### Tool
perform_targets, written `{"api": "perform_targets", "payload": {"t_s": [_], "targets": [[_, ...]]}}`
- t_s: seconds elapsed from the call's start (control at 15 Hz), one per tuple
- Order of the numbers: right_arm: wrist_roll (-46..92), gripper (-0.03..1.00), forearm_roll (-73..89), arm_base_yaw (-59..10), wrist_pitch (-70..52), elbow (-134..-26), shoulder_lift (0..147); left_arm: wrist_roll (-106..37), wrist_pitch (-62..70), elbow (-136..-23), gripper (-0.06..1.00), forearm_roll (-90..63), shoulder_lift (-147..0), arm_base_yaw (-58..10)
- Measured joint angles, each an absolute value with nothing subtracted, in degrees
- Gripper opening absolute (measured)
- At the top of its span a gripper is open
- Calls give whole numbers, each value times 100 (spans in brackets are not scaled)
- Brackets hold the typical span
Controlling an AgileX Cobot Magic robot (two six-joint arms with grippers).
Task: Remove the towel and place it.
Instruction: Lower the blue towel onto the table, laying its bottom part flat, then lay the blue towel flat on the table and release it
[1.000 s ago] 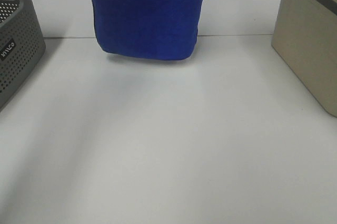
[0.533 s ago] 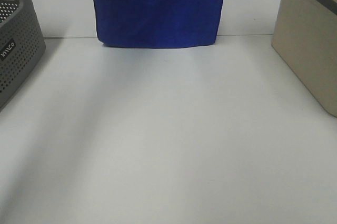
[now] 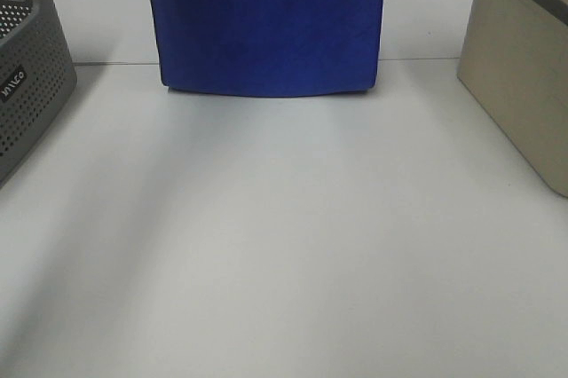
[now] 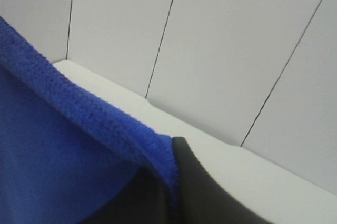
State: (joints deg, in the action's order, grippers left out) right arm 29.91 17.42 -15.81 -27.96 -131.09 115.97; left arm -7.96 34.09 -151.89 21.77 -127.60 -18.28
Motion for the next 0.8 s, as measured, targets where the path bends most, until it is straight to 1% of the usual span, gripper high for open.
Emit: {"api": "perform_targets", "payload": {"t_s": [0.07, 0.13, 0.33, 0.4, 0.53, 0.67, 0.8], "targets": [[2979, 2, 1753, -1581, -3111, -13109, 11568, -940, 3930, -15189, 0, 1914, -12702, -1828], [2968, 2, 1753, -1581, -3323, -13109, 11545, -1020, 4165, -15189, 0, 1793, -12674, -1828], [2859, 2, 1753, -1581, -4733, -13109, 11310, -1409, 5999, -15189, 0, 957, -12439, -1828], [2830, 2, 1742, -1581, -5867, -13121, 11155, -1421, 6841, -15189, 0, 625, -12313, -1828], [2785, 2, 1725, -1581, -6761, -13121, 11115, -1278, 6950, -15189, 0, 355, -12193, -1828], [2693, 2, 1616, -1581, -6939, -13121, 11115, -1180, 6956, -15183, 0, 166, -12124, -1828], [2412, 2, 1450, -1581, -6973, -13069, 11047, -1094, 6961, -14874, 0, 40, -11992, -1828]]}}
